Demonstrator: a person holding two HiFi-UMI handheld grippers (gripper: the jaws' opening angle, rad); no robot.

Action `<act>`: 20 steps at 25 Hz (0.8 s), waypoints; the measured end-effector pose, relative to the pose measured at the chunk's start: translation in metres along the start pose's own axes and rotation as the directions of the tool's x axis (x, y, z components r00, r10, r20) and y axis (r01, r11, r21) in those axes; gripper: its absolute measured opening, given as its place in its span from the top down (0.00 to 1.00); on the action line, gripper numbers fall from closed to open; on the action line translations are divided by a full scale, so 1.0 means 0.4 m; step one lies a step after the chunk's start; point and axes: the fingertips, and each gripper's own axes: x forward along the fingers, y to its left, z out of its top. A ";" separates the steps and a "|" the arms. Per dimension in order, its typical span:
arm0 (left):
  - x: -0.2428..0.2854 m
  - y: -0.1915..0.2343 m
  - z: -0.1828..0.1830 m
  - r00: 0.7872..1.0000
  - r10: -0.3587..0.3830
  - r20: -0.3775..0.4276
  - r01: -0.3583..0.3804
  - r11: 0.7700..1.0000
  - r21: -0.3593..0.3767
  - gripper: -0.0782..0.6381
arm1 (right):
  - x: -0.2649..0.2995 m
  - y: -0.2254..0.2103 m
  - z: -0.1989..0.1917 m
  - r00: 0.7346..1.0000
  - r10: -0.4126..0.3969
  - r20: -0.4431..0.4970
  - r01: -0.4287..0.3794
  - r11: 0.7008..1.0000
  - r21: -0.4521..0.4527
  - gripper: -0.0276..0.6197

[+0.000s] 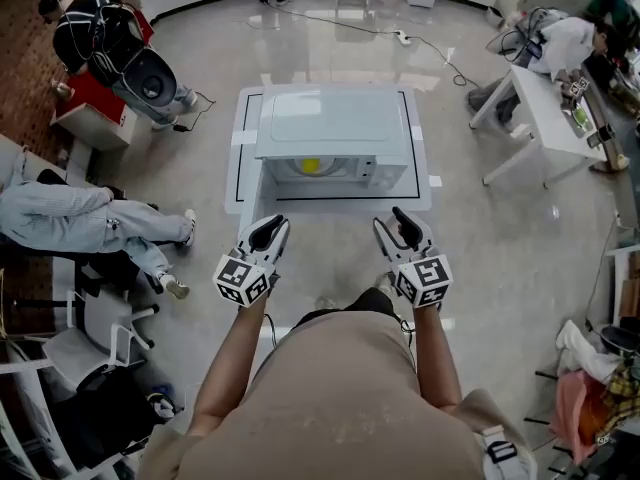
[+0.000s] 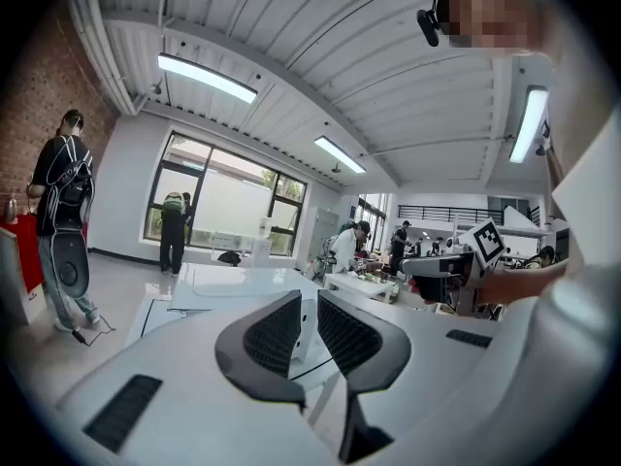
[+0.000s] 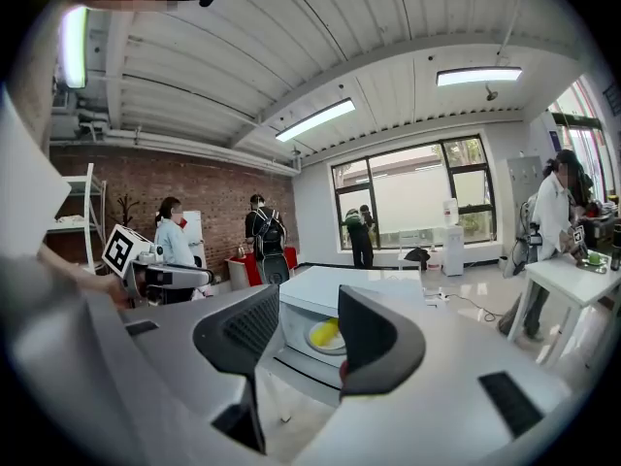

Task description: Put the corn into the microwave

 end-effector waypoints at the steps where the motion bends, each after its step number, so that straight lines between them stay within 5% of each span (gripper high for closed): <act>1: -0.003 0.003 -0.001 1.000 0.004 0.002 -0.004 1.000 -0.001 0.83 | 0.007 0.005 0.003 1.000 0.011 -0.001 -0.011 1.000 -0.012 0.67; 20: -0.048 -0.009 -0.048 0.999 0.017 -0.027 -0.018 1.000 -0.011 0.83 | 0.024 0.102 -0.031 0.991 0.127 -0.044 -0.130 0.988 -0.082 0.70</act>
